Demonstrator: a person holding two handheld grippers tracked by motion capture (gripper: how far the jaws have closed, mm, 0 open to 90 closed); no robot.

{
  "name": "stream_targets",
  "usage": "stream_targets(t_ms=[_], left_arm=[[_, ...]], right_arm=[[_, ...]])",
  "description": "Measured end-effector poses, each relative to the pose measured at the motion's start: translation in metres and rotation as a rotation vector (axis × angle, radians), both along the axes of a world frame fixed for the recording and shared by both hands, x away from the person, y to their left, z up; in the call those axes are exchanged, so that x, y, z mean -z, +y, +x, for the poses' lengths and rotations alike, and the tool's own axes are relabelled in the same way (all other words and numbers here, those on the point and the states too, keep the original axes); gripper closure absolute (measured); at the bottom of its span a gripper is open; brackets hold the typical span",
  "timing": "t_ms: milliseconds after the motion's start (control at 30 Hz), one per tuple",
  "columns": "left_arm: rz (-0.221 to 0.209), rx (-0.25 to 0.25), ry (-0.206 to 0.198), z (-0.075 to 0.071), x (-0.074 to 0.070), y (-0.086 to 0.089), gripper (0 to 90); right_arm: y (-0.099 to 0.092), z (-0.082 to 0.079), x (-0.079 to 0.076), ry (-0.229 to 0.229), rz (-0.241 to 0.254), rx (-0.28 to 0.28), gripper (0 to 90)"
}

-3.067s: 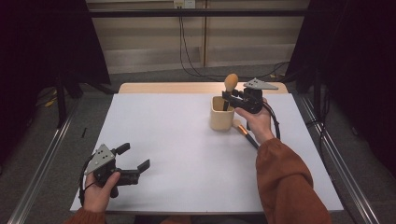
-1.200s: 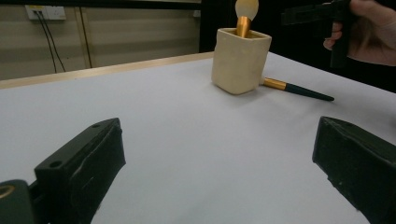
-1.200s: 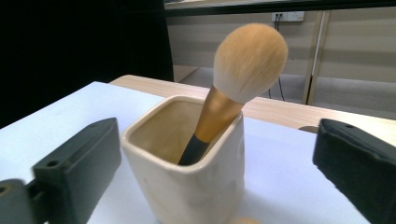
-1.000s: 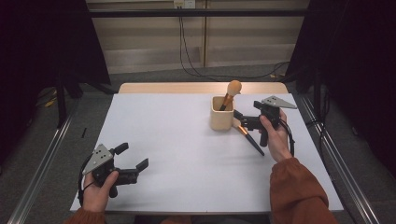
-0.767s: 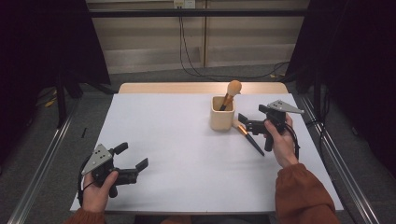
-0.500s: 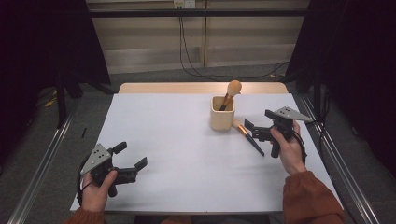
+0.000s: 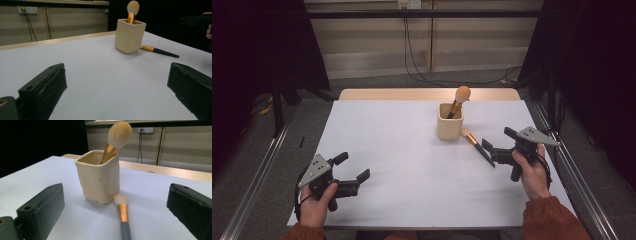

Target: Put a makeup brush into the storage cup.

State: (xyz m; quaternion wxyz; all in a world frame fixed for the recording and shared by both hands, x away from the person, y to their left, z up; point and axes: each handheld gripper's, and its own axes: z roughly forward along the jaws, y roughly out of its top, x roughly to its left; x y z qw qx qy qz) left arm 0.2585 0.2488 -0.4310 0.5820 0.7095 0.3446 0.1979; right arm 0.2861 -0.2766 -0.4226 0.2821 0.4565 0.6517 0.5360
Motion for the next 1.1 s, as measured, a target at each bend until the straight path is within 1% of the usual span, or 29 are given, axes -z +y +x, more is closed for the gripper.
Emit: stream_targets(t_ms=[67, 267, 333, 500, 533, 600, 700, 767, 833, 967, 1100], left_arm=[[0.004, 0.003, 0.001, 0.000, 0.000, 0.000, 2.2], [-0.004, -0.002, -0.002, 0.000, -0.001, 0.001, 2.2], [-0.006, -0.001, -0.001, 0.000, 0.000, 0.000, 2.2], [-0.002, 0.011, -0.008, 0.000, -0.001, -0.001, 2.2], [-0.006, 0.008, -0.006, 0.000, -0.001, 0.000, 2.2], [-0.011, 0.005, -0.007, -0.001, -0.001, 0.002, 2.2], [-0.014, -0.002, -0.004, -0.002, 0.000, 0.004, 2.3], [-0.013, -0.006, -0.004, -0.003, 0.000, 0.005, 2.2], [-0.013, -0.010, -0.003, -0.004, 0.000, 0.006, 2.2], [-0.015, -0.022, -0.001, -0.005, 0.000, 0.009, 2.2], [-0.010, -0.014, -0.008, -0.008, -0.002, 0.007, 2.2]], right_arm=[[-0.002, -0.004, 0.002, 0.000, 0.008, 0.002, 0.9], [-0.007, -0.018, 0.009, 0.012, 0.001, 0.013, 0.9], [-0.010, -0.024, 0.010, 0.015, 0.009, 0.020, 0.9], [-0.011, -0.034, 0.009, 0.009, -0.006, 0.031, 0.9], [-0.011, -0.036, 0.009, 0.006, -0.001, 0.034, 0.9], [-0.011, -0.039, 0.010, 0.009, -0.008, 0.042, 1.0], [-0.010, -0.044, 0.014, 0.010, -0.009, 0.048, 1.0], [-0.010, -0.047, 0.018, 0.010, 0.001, 0.055, 1.0], [-0.009, -0.051, 0.020, 0.012, -0.004, 0.051, 1.0], [-0.014, -0.059, 0.022, 0.013, 0.007, 0.063, 1.1], [-0.018, -0.067, 0.025, 0.015, 0.002, 0.061, 1.1]])
